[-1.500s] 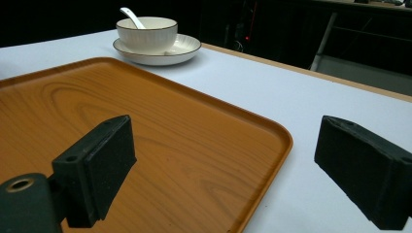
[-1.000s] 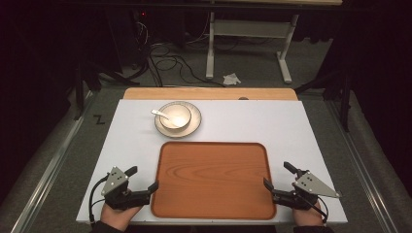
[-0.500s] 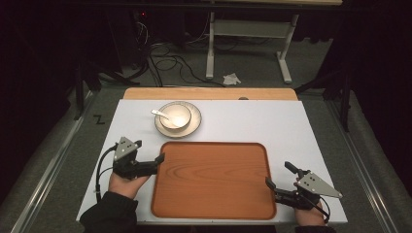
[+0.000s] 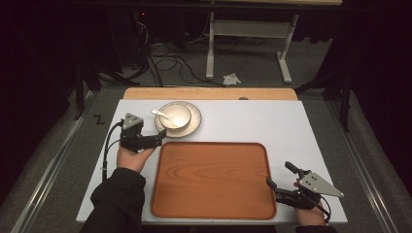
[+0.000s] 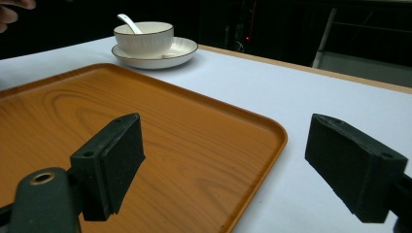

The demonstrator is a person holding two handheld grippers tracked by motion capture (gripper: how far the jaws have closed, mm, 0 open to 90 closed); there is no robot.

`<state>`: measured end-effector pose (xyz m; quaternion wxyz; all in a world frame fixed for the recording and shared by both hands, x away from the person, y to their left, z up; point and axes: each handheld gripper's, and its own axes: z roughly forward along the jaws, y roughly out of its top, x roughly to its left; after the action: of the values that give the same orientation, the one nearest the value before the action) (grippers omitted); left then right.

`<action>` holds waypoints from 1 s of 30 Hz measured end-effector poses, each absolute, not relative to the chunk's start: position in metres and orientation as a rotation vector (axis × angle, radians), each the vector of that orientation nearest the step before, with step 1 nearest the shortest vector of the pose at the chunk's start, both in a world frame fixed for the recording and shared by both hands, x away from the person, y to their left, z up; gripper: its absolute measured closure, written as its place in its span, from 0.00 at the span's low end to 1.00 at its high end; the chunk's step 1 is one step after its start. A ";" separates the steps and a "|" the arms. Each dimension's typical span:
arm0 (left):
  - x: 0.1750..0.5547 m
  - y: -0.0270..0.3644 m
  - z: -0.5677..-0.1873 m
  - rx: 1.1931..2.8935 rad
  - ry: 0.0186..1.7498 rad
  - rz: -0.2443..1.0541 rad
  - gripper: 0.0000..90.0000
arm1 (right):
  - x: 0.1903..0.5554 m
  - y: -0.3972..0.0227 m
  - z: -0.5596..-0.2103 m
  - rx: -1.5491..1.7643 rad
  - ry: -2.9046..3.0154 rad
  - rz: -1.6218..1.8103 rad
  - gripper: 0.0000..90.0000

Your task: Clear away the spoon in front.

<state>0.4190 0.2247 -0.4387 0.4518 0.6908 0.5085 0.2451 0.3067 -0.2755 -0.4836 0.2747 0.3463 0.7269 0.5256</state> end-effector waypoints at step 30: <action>0.512 0.228 -0.449 1.687 1.489 0.644 1.00 | 0.308 -0.279 -0.488 0.986 1.962 1.423 0.18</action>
<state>0.5124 0.2285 -0.4491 0.3899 0.6638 0.5859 0.2533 0.3084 -0.2791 -0.4882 0.2593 0.3640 0.7241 0.5252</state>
